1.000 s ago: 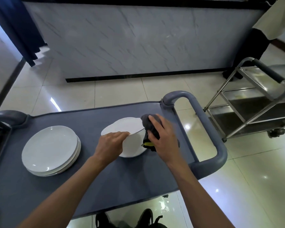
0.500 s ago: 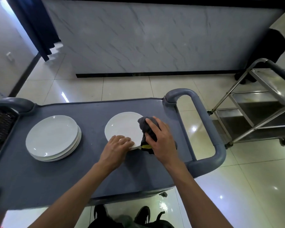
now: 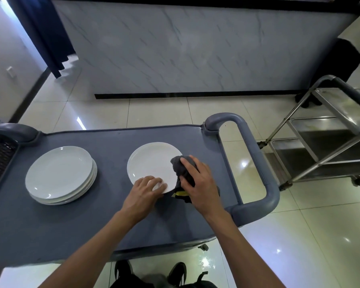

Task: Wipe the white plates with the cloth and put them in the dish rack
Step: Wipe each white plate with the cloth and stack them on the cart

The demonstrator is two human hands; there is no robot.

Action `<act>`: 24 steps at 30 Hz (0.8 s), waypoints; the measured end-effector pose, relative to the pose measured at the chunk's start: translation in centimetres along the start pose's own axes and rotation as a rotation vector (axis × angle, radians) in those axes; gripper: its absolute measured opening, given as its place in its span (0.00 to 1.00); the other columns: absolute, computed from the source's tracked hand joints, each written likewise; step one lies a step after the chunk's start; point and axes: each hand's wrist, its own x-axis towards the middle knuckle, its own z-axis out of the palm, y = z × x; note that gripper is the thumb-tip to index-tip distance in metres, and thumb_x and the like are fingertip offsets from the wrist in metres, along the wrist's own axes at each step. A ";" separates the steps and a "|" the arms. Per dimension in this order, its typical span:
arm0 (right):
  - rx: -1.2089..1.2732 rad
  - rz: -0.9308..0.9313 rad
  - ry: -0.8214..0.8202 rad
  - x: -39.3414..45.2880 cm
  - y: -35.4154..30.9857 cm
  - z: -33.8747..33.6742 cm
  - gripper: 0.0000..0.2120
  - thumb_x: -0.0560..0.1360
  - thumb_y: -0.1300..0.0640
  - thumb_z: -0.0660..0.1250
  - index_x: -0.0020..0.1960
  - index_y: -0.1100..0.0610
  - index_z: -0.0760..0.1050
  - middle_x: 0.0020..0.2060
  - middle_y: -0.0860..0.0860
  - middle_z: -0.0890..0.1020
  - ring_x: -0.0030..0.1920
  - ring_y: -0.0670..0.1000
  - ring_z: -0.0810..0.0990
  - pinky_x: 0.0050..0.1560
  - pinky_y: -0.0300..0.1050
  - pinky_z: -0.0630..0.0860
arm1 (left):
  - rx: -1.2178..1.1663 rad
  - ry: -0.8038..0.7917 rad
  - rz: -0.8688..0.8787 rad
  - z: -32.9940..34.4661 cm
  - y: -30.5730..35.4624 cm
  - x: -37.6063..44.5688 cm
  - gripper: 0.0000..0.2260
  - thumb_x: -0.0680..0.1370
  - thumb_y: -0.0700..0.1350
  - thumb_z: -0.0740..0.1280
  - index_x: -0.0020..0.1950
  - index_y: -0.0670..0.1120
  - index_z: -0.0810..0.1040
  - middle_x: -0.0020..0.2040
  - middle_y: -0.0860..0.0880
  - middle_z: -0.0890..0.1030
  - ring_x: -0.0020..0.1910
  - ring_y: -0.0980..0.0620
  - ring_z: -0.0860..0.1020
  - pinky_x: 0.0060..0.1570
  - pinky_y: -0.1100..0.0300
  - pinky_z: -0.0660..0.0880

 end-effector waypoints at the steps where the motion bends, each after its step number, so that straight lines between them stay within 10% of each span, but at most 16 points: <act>1: -0.001 0.003 -0.006 0.0 0.1 0.0 0.25 0.80 0.56 0.68 0.75 0.50 0.69 0.72 0.51 0.71 0.69 0.51 0.67 0.70 0.51 0.71 | 0.006 -0.001 0.001 0.1 0.0 0.0 0.19 0.72 0.41 0.77 0.62 0.47 0.81 0.61 0.44 0.80 0.57 0.38 0.79 0.54 0.45 0.77; 24: 0.069 -0.097 -0.059 2.1 -0.9 1.3 0.25 0.78 0.58 0.70 0.74 0.53 0.71 0.71 0.53 0.72 0.68 0.53 0.69 0.70 0.48 0.69 | -0.036 -0.018 -0.251 -2.2 -0.9 0.3 0.16 0.78 0.48 0.71 0.65 0.46 0.80 0.64 0.44 0.81 0.62 0.40 0.78 0.59 0.45 0.75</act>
